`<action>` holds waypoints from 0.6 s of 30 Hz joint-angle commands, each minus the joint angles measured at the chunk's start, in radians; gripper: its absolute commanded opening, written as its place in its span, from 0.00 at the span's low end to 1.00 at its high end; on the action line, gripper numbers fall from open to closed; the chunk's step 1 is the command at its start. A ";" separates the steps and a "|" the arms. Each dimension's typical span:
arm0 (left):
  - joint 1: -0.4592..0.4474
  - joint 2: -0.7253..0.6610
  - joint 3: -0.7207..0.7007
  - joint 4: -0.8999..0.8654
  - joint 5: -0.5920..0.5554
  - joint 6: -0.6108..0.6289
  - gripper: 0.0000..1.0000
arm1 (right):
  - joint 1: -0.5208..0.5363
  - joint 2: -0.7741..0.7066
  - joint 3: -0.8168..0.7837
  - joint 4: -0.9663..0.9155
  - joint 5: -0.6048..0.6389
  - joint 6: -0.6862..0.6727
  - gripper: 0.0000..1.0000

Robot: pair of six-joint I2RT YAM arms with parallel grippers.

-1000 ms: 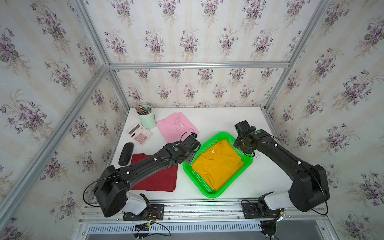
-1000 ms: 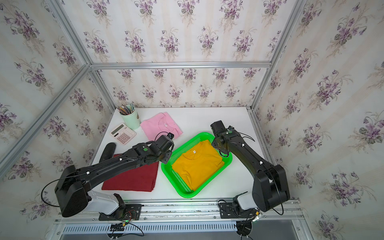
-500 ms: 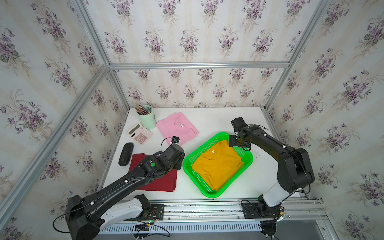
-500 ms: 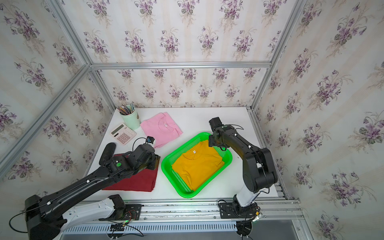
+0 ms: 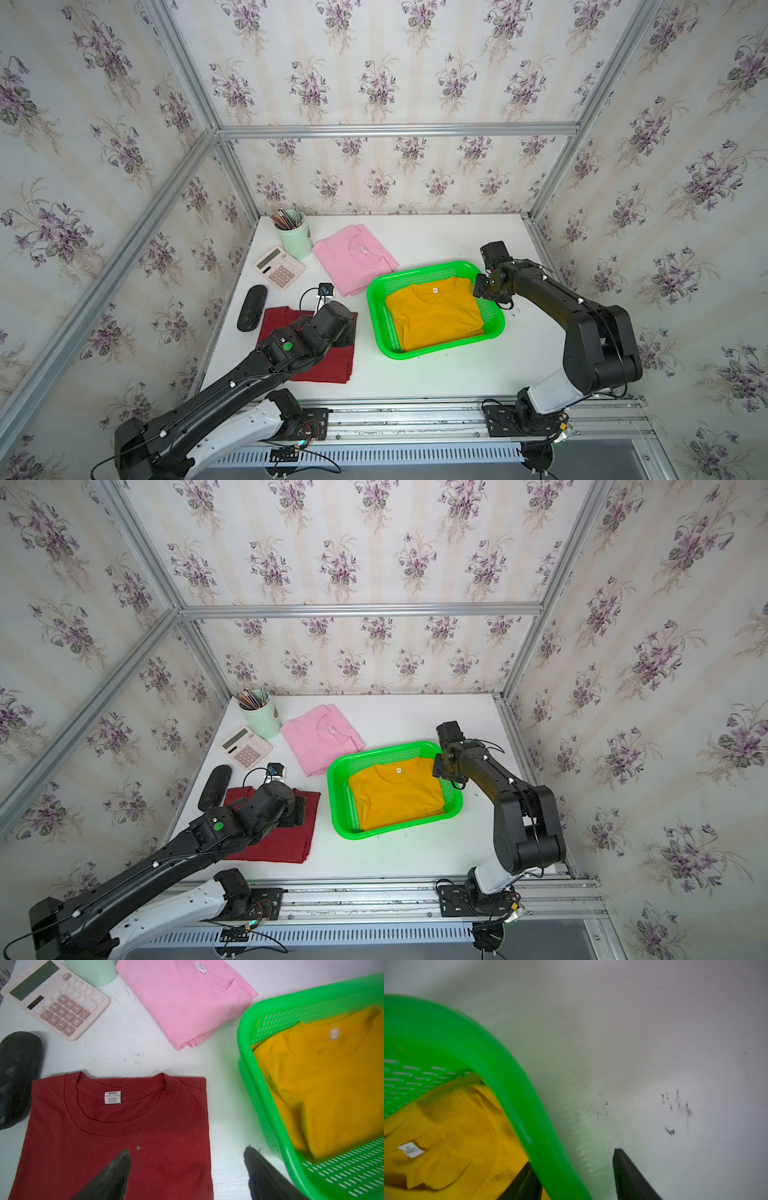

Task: Put the folded t-shirts into the basket
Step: Adjust the bin at the center of the board.

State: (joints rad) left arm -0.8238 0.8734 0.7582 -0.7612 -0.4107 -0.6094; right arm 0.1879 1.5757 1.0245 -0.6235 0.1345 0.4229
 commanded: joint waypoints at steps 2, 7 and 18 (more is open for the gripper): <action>0.016 0.006 -0.002 0.002 -0.008 -0.032 0.88 | -0.047 -0.014 -0.023 0.008 -0.028 0.079 0.55; 0.069 0.000 -0.022 -0.004 0.012 -0.076 0.88 | -0.079 -0.023 -0.018 0.017 -0.039 0.136 0.50; 0.293 0.011 -0.068 -0.045 0.124 -0.251 0.88 | -0.085 -0.127 -0.015 0.048 -0.100 0.206 0.57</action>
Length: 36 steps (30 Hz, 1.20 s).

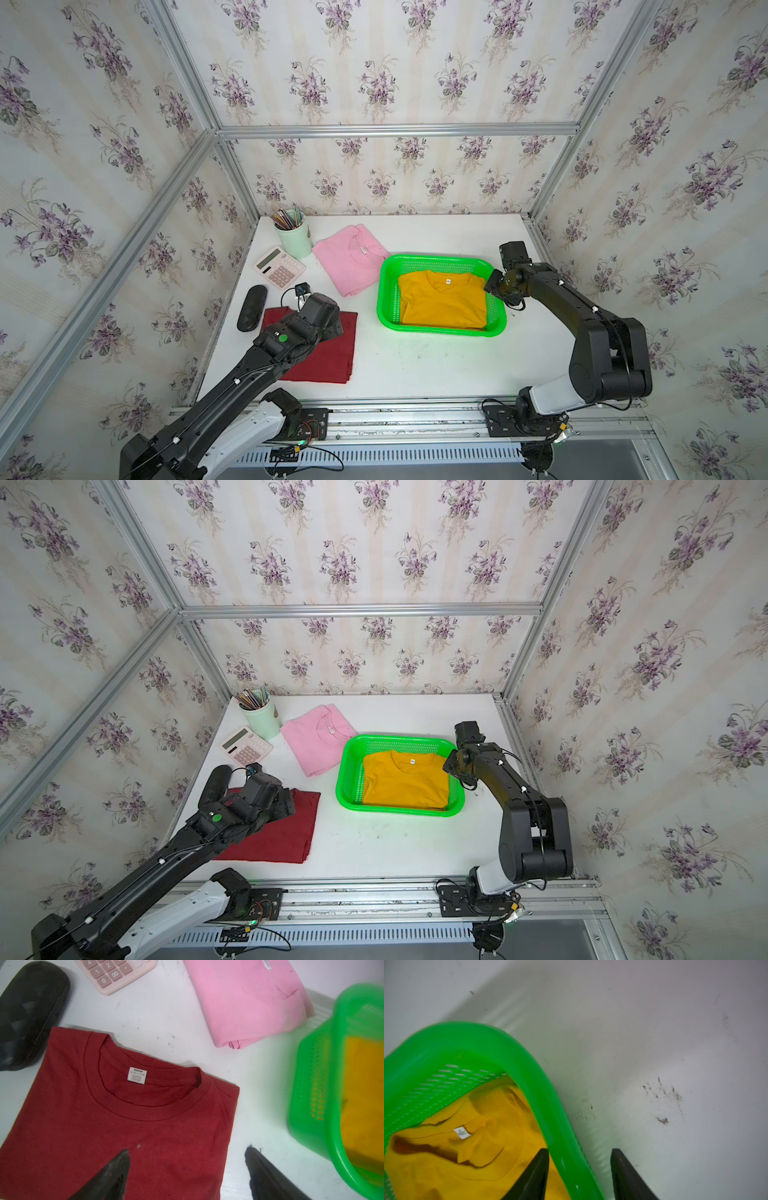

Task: Put the folded t-shirts into the basket
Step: Adjust the bin at the center of the board, then pick up the T-shirt from the center of the board.

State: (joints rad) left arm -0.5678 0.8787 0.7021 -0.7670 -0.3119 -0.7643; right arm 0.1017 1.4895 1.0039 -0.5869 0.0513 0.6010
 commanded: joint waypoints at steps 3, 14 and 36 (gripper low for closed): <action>0.120 0.009 -0.045 -0.080 0.052 -0.206 0.87 | 0.011 -0.132 0.017 0.016 -0.002 -0.010 0.65; 0.426 0.099 0.045 -0.243 0.059 -0.290 0.86 | 0.598 -0.221 0.043 0.354 -0.129 -0.466 0.75; 0.764 0.459 0.326 -0.278 0.186 -0.403 0.78 | 0.918 0.543 0.453 0.470 -0.330 -1.039 0.84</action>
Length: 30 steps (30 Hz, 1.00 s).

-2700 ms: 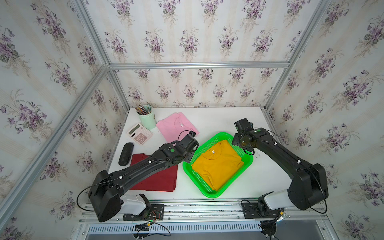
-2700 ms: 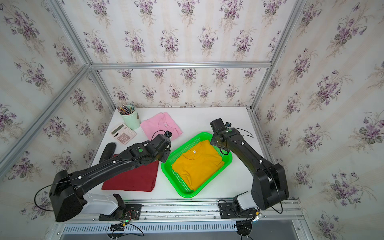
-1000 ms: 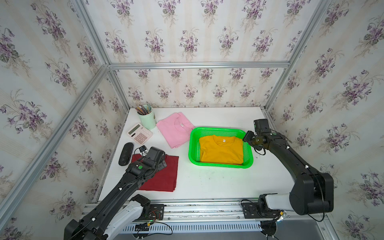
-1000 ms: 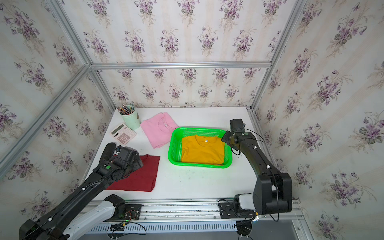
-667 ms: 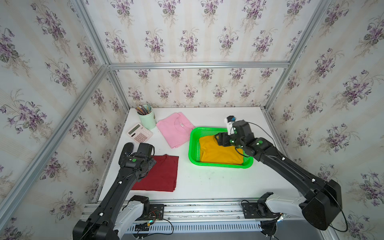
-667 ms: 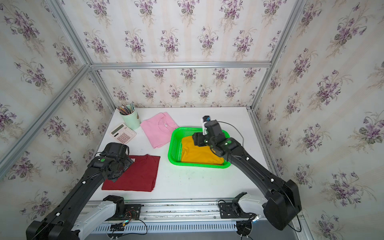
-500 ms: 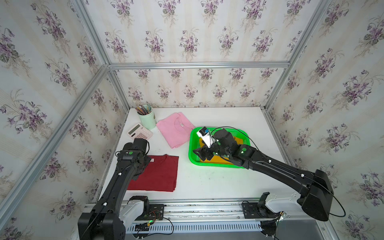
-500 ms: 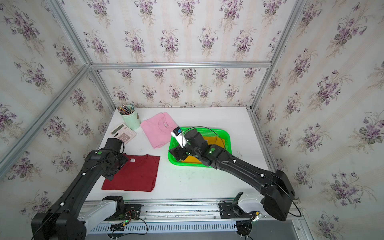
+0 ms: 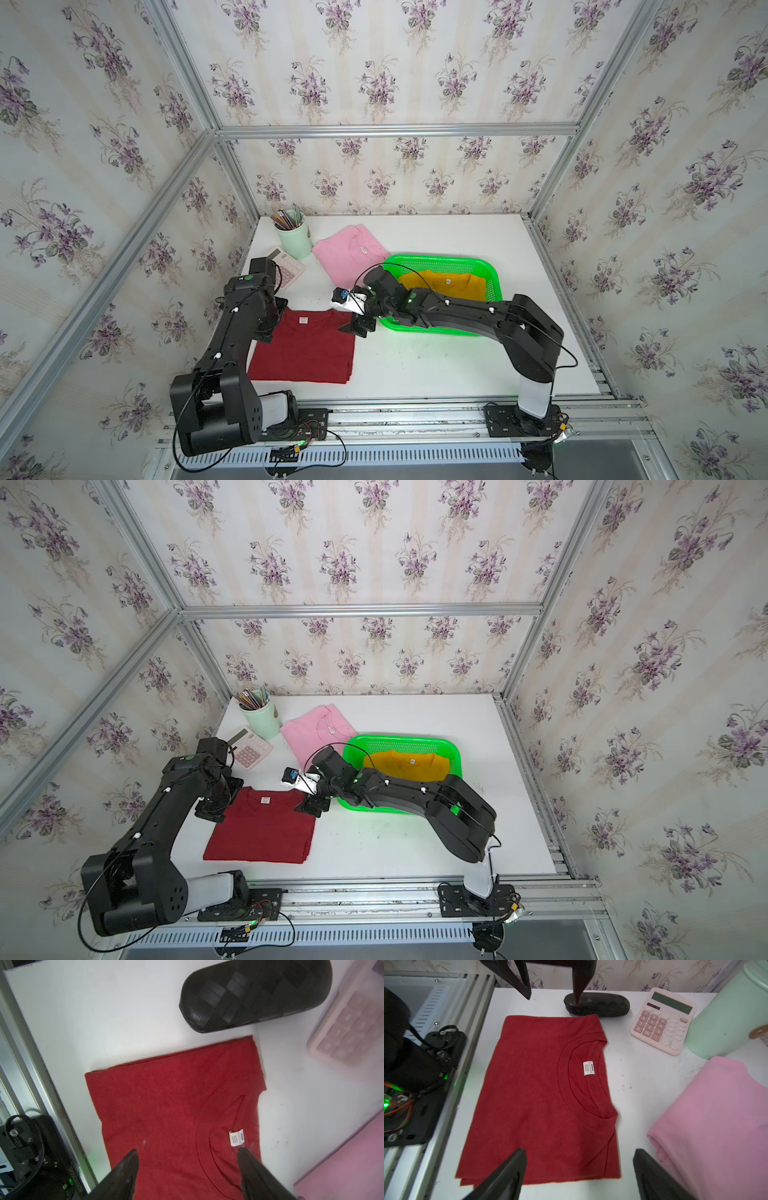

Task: Put the folded t-shirts into the basket
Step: Pick up the T-shirt from the center of the board.

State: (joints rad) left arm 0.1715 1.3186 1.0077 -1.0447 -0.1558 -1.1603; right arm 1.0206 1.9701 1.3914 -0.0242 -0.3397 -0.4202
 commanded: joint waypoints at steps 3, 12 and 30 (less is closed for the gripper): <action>0.051 0.056 0.053 -0.002 0.053 0.003 0.81 | -0.013 0.159 0.155 -0.156 0.078 0.016 0.83; 0.056 0.138 0.093 0.018 0.092 0.039 0.83 | -0.042 0.336 0.261 -0.250 0.054 0.061 0.80; 0.058 0.148 0.074 0.017 0.141 0.082 0.83 | -0.034 0.287 0.192 -0.312 -0.133 0.021 0.00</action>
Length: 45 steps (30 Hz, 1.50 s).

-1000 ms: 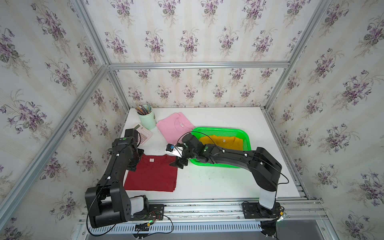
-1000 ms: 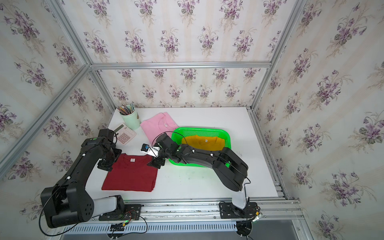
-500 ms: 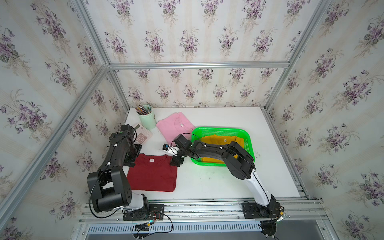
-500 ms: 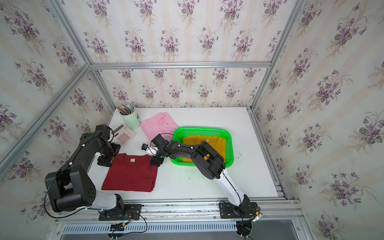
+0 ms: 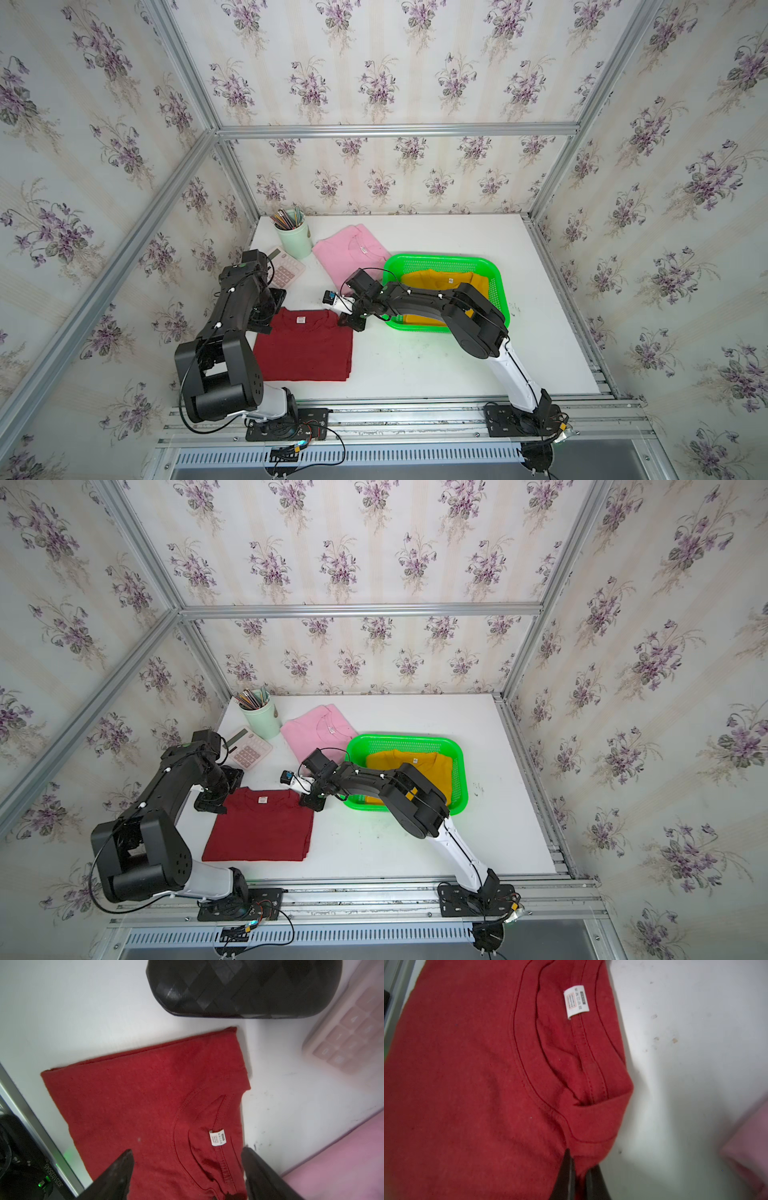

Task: Put the folded t-shirts into the basket
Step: Pick up the T-shirt from the center of the board.

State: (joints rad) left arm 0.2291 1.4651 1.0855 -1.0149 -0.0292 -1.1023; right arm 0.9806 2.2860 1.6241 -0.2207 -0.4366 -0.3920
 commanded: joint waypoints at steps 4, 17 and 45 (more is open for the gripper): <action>0.001 -0.002 -0.023 0.042 0.055 0.082 0.83 | 0.028 -0.142 -0.158 -0.017 -0.025 0.056 0.00; -0.087 0.088 -0.020 0.198 0.126 0.242 0.83 | 0.107 -0.447 -0.513 0.355 0.136 0.200 0.00; -0.304 0.354 0.078 0.065 0.052 0.140 0.00 | 0.152 -0.555 -0.560 0.334 0.285 0.119 0.00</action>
State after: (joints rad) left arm -0.0723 1.8515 1.1782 -0.9535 -0.0418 -0.9478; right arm 1.1324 1.7485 1.0592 0.1238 -0.1944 -0.2626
